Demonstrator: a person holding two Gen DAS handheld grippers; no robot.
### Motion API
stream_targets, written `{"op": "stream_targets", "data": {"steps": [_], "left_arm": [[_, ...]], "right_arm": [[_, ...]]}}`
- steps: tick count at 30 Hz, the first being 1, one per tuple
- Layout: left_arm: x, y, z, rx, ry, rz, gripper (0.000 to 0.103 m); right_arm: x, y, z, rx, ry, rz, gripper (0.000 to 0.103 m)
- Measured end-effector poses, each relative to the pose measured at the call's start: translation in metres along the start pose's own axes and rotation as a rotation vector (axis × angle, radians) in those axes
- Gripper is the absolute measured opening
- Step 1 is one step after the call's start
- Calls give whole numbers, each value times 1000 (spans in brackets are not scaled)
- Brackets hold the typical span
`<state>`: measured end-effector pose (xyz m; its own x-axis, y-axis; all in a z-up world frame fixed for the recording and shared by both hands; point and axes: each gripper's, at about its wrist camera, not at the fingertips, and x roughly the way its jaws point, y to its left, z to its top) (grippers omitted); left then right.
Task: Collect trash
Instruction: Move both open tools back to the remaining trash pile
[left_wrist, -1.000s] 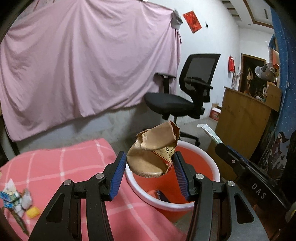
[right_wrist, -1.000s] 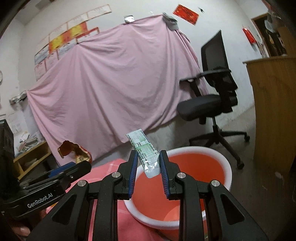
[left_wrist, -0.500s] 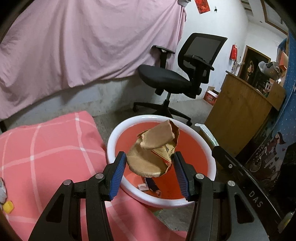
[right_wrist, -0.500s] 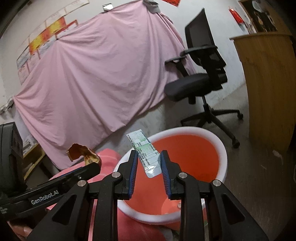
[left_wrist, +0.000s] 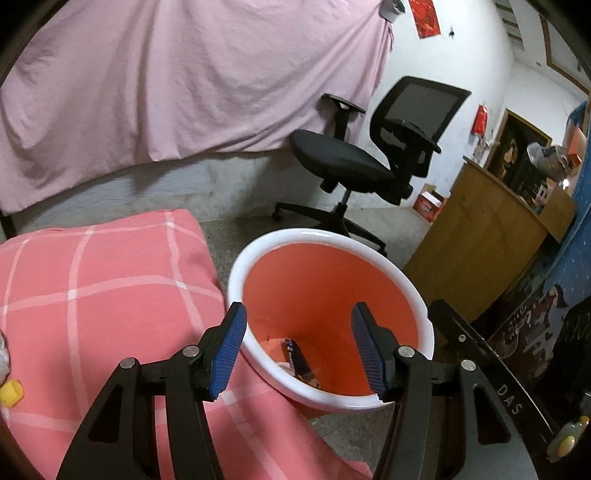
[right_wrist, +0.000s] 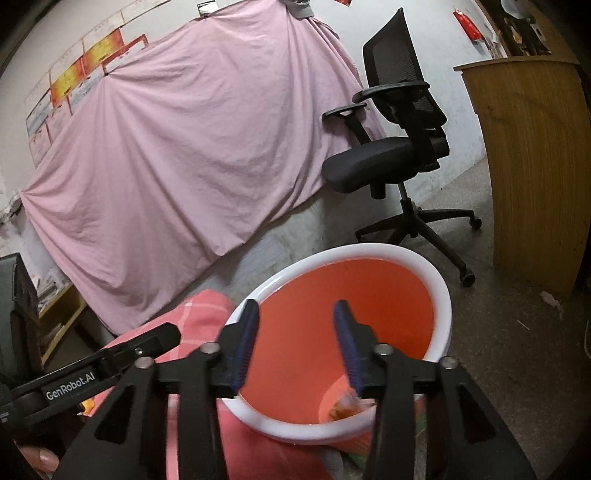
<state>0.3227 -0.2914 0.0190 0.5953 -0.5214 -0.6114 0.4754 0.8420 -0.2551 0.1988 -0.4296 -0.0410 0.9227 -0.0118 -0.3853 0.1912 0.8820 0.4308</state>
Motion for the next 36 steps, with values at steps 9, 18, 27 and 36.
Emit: {"op": "stream_targets", "data": {"steps": [9,18,27,36], "left_arm": [[-46,25,-3,-41,-154,72,75],[-102,58,-24,-84,-352,191,101],[-152,85,-52,-75,-461,300,101],[-198,113,-73,-77,-549,390,101]], "right_arm": [[-12,19,3,-61,-73,32,53],[-32,48,2,-119,-194,95,103],[-44,85,-4,-211,-277,173,103],[-48,131,-18,-280,-326,269,103]]}}
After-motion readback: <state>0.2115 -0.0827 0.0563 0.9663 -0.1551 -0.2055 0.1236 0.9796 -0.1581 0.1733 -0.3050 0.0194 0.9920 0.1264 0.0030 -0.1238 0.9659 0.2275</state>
